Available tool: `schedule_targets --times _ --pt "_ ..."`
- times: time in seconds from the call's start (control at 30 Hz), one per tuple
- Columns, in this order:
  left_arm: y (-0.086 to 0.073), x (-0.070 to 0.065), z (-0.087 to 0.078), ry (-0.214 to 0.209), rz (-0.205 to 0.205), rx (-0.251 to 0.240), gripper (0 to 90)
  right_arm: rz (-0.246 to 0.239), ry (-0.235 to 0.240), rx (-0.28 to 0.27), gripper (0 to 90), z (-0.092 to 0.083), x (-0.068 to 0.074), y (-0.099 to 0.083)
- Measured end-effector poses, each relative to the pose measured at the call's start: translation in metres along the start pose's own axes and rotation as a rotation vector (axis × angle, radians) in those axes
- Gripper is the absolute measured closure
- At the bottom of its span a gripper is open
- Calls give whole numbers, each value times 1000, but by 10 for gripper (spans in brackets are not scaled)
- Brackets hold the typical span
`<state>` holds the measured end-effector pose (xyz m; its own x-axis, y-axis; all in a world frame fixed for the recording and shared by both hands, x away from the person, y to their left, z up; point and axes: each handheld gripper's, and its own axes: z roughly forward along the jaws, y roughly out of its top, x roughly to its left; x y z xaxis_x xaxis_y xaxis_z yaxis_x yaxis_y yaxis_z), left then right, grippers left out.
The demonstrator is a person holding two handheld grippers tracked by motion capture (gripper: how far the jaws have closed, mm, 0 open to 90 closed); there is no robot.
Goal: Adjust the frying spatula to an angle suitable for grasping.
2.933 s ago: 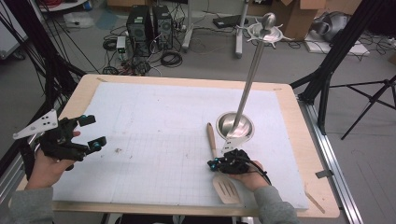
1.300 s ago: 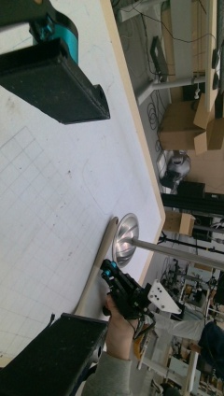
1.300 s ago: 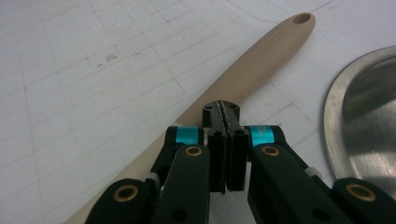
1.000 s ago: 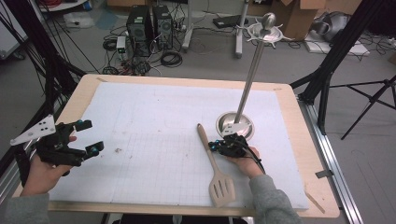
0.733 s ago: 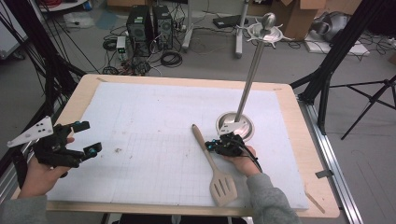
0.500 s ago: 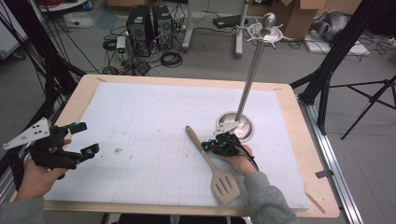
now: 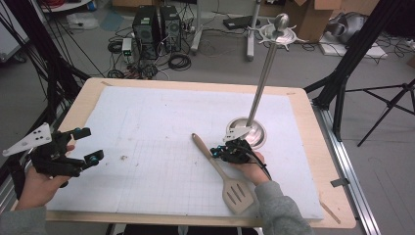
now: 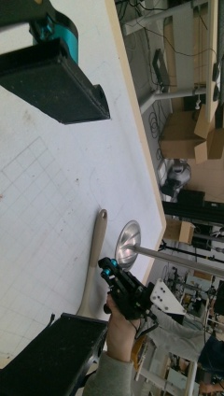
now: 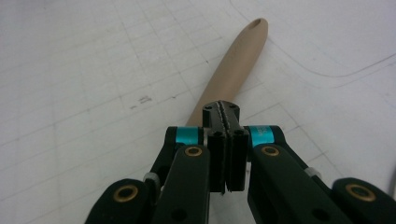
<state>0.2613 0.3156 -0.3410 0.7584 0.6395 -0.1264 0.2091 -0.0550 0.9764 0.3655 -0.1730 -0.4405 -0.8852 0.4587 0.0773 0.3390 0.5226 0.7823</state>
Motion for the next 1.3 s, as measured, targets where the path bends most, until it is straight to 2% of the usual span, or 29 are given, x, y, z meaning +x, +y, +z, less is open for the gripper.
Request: schedule_targets --times 0.1,0.17,0.2,0.23,0.27,0.37,0.67,0.8,0.9,1.3 --pt "1 1 5 -12 0 2 23 -4 16 -7 900 -8 5 1" --pt "2 1 9 -20 1 4 23 -18 48 9 900 -12 13 1" --pt "2 1 11 -26 4 4 23 -18 48 9 900 -12 13 1" --pt "2 1 13 -29 3 6 23 -42 72 17 900 -12 20 -1" --pt "3 1 15 -33 5 8 23 -42 72 17 900 -12 20 -1" --pt "4 1 20 -42 7 10 23 -73 88 66 900 -11 29 -6" --pt "4 3 29 -57 7 18 23 -104 121 104 900 -20 34 -15" --pt "4 3 29 -57 4 15 23 -138 139 128 900 -19 36 -16" --pt "4 3 30 -60 5 19 23 -149 134 136 900 -20 37 -16" --pt "2 4 31 -61 -2 25 23 -135 138 163 900 -26 33 -18"
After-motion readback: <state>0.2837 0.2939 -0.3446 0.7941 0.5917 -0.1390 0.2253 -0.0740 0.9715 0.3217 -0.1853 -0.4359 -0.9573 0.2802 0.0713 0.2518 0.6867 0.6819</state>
